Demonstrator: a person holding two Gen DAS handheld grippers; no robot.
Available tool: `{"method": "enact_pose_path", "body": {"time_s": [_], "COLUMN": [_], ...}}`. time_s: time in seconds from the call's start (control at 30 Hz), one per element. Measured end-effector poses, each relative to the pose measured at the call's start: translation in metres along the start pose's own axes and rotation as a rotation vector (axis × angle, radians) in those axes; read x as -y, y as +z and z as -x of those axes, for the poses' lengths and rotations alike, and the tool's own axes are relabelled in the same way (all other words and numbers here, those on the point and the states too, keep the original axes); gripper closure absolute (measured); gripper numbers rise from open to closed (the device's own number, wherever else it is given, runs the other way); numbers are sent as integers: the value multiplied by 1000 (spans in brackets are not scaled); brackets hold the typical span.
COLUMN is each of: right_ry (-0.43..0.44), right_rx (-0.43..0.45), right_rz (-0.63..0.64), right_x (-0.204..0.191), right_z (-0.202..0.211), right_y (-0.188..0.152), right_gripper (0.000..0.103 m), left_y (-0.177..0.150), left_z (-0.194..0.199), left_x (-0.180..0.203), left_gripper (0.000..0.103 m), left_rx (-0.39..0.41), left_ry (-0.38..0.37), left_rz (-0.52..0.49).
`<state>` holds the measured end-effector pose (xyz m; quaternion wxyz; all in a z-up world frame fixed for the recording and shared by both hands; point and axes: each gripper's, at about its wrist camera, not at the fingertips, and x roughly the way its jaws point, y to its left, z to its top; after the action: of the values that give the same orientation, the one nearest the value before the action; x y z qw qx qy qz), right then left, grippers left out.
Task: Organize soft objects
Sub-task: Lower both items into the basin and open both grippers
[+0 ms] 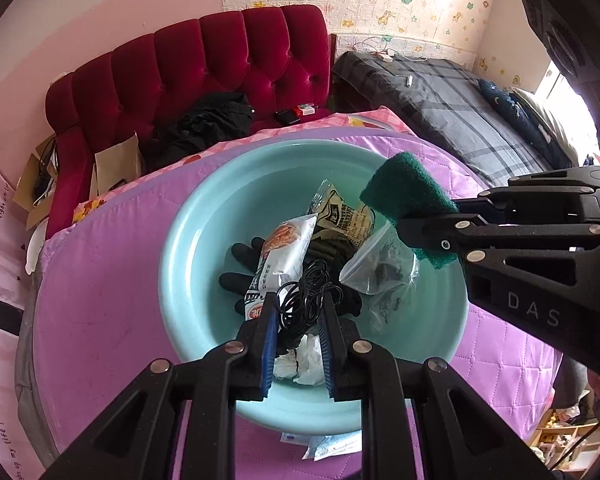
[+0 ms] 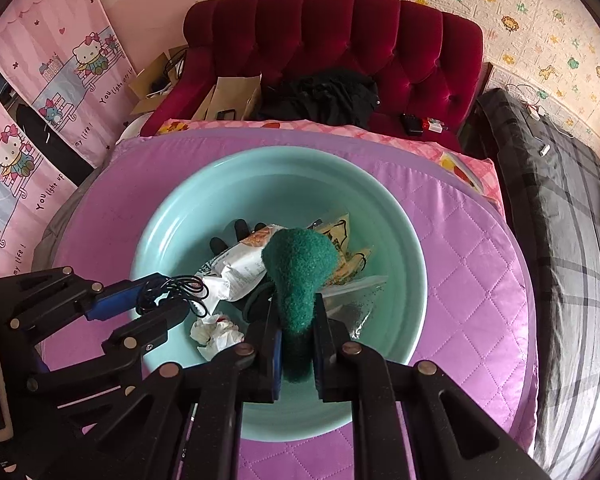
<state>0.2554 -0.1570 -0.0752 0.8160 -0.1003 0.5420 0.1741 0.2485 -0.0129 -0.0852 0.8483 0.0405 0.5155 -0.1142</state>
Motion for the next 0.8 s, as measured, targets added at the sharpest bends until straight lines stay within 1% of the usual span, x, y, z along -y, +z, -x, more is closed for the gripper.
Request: {"method": "enact_pose_path", "body": {"time_s": [0.17,0.4,0.53,0.63,0.73,0.8], "right_ry": [20,13,23,35,35,36], "right_rx": [-20,-27,-22,-32,-24,-13], "right_rz": [-26,-42,-53,-82,-90,-93], "right_x": [5,11,15,19,20,21], "right_z": [-17,-38,-46,-52,-50,-48], "right_y": [11,25,30,33,34,35], "right_gripper": [90,90,90,88,82,70], "left_y": [11,24,29,32,32,32], "left_z": [-17,-37,-44,-50,-51,-51], "left_x": [-5,-12,-16,-19,-22,-24], "left_gripper": [82,82,82,82,82,82], "left_rx": [-13,-22,-24,-36,-30,-32], "left_ry": [9,22,30,44,50,49], "left_rz": [5,17,23,31,33,41]}}
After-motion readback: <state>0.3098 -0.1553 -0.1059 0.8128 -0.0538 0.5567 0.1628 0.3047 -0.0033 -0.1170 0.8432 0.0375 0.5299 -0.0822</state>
